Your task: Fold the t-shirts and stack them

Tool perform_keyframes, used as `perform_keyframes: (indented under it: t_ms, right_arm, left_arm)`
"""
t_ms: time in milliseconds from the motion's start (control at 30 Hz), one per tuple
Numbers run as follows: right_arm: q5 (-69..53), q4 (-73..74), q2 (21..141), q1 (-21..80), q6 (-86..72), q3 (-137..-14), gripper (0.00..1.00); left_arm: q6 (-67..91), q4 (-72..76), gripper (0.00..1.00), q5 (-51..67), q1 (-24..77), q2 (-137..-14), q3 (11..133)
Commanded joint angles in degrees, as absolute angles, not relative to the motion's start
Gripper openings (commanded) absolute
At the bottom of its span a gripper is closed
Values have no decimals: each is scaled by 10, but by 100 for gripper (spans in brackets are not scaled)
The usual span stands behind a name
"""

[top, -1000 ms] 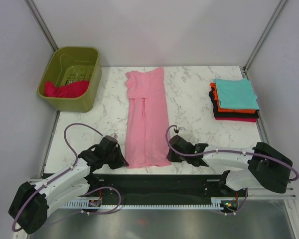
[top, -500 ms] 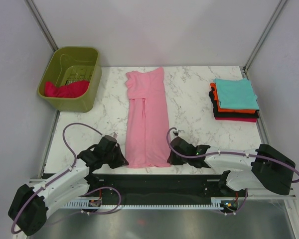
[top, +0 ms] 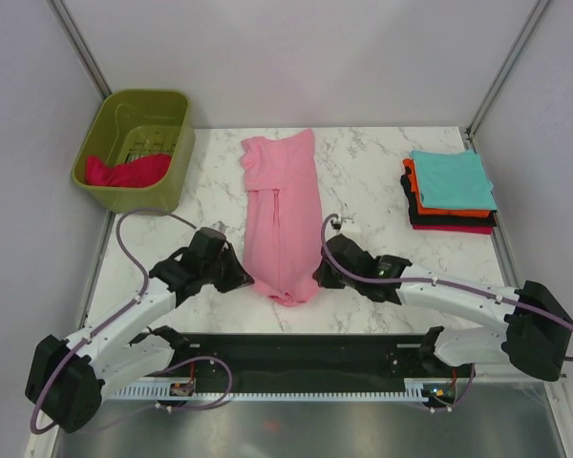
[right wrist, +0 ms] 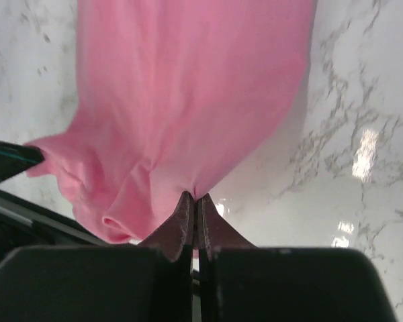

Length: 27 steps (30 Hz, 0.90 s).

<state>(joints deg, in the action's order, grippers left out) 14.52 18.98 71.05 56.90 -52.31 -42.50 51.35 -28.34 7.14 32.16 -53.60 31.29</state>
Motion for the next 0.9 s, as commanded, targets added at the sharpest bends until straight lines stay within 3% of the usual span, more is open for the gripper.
perform_keyframes:
  t_ms: [0, 433, 867]
  right_arm:
    - [187, 205, 731, 518, -495, -483, 0]
    - [139, 198, 941, 383, -424, -722, 0]
    - [55, 198, 1116, 289, -399, -885, 0]
  left_arm:
    - [496, -267, 2, 34, 289, -575, 370]
    - [496, -185, 2, 104, 135, -806, 538]
    - [494, -187, 2, 138, 113, -976, 721]
